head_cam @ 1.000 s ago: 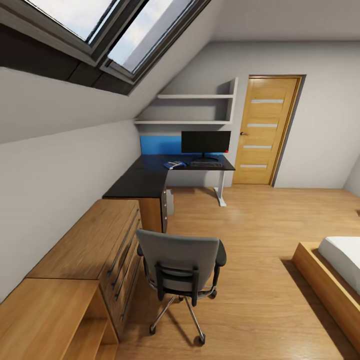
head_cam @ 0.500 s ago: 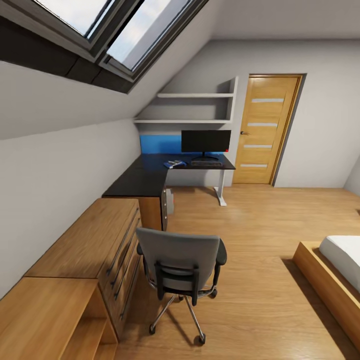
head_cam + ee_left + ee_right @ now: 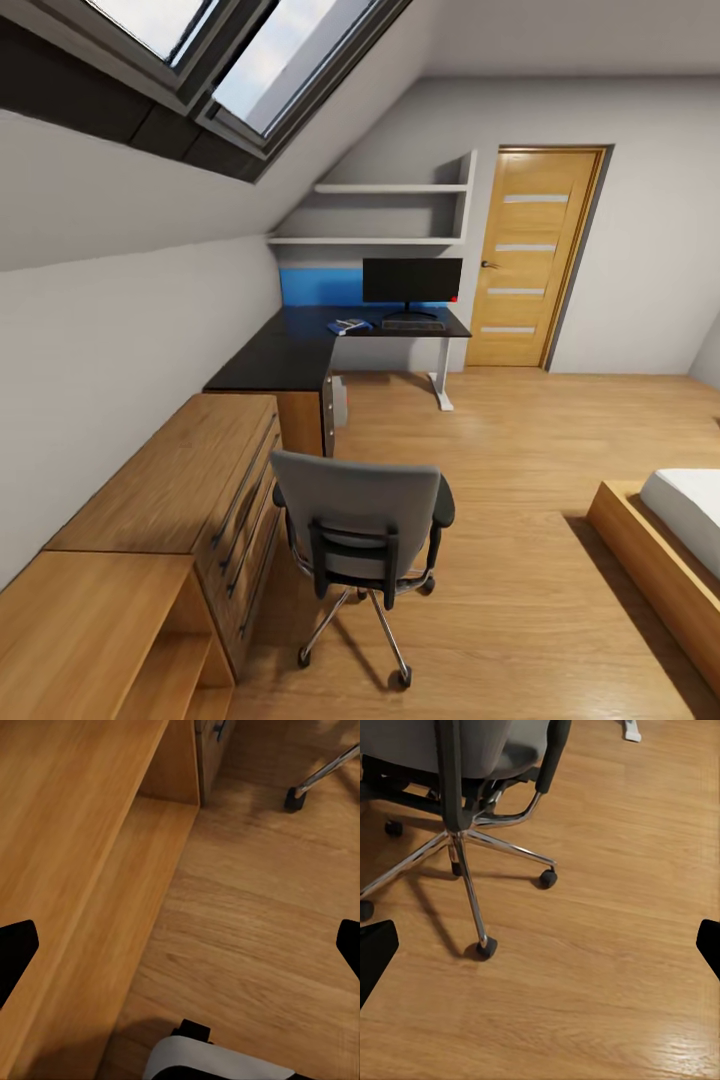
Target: In the bedroom, organize the workspace by keeping the computer under the desk, ensuring the monitor is on the desk, placing the keyboard on the desk next to the monitor, placing the mouse on the desk next to the keyboard, moving the folder from the swivel chair onto the desk next to the mouse, stacking the notebook on top of the folder with the pen on top of the notebook, and positioning the swivel chair next to the desk.
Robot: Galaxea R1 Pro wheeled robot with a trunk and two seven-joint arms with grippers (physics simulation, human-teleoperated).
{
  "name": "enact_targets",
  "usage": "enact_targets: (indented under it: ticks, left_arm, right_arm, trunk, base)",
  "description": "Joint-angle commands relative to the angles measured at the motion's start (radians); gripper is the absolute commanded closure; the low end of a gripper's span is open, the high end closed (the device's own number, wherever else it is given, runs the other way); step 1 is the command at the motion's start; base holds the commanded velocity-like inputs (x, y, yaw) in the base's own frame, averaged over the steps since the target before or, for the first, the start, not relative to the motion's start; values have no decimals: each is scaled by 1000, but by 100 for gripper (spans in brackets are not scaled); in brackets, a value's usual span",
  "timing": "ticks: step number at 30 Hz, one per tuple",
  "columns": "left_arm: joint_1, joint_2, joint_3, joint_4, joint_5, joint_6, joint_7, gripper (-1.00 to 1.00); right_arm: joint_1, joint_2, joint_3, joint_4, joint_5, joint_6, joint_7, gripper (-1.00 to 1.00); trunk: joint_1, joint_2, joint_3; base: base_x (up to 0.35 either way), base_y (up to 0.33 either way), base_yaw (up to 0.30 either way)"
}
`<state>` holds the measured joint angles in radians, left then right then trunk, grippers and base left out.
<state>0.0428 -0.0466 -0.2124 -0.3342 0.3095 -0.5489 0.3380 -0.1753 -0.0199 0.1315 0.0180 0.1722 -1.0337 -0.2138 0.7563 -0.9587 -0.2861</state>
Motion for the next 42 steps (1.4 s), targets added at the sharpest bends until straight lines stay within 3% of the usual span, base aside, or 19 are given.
enact_targets:
  ticks: [1, 42]
  left_arm:
    - [0, 1, -8, -2, 6, -2, 7, -100]
    - [0, 2, -8, -2, 6, -2, 9, -100]
  right_arm:
    - [-1, 0, 5, 2, 7, -2, -10, -100]
    - [-1, 0, 5, 2, 7, -2, -9, -100]
  trunk:
    - [4, -8, -4]
    - [161, -295, -133]
  base:
    - [0, 0, 0]
    - [0, 0, 0]
